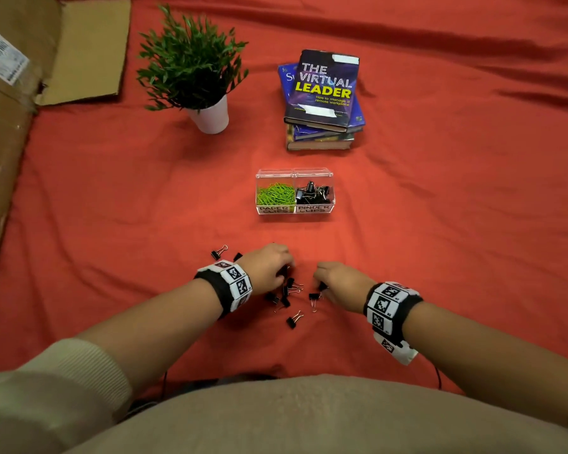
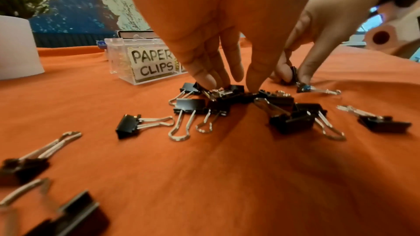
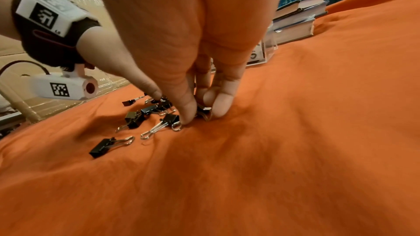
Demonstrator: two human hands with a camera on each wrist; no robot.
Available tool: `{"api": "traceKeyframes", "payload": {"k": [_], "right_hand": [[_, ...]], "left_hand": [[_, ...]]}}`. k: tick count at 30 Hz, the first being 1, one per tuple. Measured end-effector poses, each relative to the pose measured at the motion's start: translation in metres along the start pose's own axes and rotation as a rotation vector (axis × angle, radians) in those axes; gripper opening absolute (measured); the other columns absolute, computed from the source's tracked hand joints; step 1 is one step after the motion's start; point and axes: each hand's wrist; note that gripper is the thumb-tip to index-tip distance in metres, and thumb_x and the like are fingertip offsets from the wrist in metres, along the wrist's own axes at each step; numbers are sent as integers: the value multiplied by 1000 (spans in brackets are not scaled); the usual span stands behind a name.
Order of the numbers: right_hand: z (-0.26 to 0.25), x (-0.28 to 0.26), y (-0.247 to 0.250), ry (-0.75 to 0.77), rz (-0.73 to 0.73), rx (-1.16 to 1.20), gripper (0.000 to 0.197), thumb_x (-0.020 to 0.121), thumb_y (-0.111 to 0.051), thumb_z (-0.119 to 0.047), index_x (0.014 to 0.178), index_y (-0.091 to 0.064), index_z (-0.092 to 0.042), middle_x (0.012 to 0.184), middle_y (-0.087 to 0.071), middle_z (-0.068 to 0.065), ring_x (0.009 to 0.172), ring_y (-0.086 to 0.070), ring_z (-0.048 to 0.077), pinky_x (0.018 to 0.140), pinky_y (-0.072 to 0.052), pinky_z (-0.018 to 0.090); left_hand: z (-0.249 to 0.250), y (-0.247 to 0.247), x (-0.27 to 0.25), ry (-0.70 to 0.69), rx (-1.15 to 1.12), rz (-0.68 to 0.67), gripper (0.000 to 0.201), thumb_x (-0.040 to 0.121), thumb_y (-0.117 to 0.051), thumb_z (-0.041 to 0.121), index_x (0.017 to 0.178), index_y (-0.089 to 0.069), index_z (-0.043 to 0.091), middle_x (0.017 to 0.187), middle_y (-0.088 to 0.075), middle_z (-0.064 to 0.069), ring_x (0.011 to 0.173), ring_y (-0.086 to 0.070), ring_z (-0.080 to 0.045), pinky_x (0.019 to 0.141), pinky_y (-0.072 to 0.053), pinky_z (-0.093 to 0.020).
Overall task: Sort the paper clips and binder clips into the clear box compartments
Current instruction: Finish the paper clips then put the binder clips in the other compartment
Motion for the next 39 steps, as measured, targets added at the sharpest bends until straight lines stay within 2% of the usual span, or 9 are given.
{"api": "traceKeyframes", "payload": {"k": [3,6,13,18,23,28,33,36,39], "right_hand": [[1,-1,-2,-64,-16,42,30,87,-54,-8,118,-55,-10,118,-51,7,109,-51,24,90,-40,30],[3,-3,-4,-31,4,23,26,88,-51,-7,114,-56,-9,114,-49,10,105,-50,26,88,-42,33],[9,-7,-14,10,51,-92,21,94,-44,-10,113,-52,-7,116,-47,10,103,-50,28,85,-43,37],[10,-11,-18,-24,74,-56,19,94,-45,-11,109,-54,-4,112,-46,14,98,-51,29,87,-42,38],[7,-9,-14,-140,93,246,11,91,-53,-7,99,-59,-5,108,-54,11,95,-57,25,87,-45,32],[-5,1,-5,-205,28,391,19,90,-51,-6,107,-59,-10,96,-61,3,86,-57,18,78,-44,26],[-23,7,-14,-196,-3,151,30,84,-65,-23,110,-56,-9,114,-49,8,103,-55,24,87,-43,31],[-28,10,-20,-200,0,76,30,83,-63,-13,110,-55,-5,117,-49,11,107,-54,28,89,-45,35],[-29,11,-20,-193,18,123,17,81,-56,-4,96,-56,-11,114,-55,12,105,-56,28,88,-44,32]], "left_hand": [[1,-2,0,-19,58,-5,33,86,-57,13,119,-58,15,118,-52,-4,118,-46,-21,96,-41,-32],[3,-4,0,7,85,26,29,87,-57,15,117,-57,17,117,-49,-3,117,-46,-21,92,-45,-35],[1,-4,-3,75,-38,123,18,91,-54,14,108,-61,11,110,-47,-9,94,-59,-32,81,-48,-43],[-14,12,-5,284,-343,336,26,89,-62,14,115,-60,11,114,-47,-4,100,-55,-18,94,-45,-28],[-19,13,1,344,-298,213,42,90,-62,18,130,-52,15,119,-44,-3,97,-51,-14,98,-44,-29],[-15,4,7,326,-188,134,51,91,-60,17,139,-45,11,120,-41,-6,99,-54,-22,93,-45,-30],[-15,0,7,323,-171,146,36,89,-62,14,123,-54,9,119,-43,-7,98,-58,-28,90,-48,-38],[-17,2,6,319,-176,186,23,87,-63,12,108,-57,9,115,-49,-7,100,-57,-27,89,-47,-38],[-19,1,3,314,-168,206,19,86,-64,11,103,-57,10,111,-52,-6,99,-57,-27,88,-46,-37]]}}
Point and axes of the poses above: each hand's wrist, its own x-axis towards the middle knuckle, its own y-axis out of the back of the hand, z = x × y
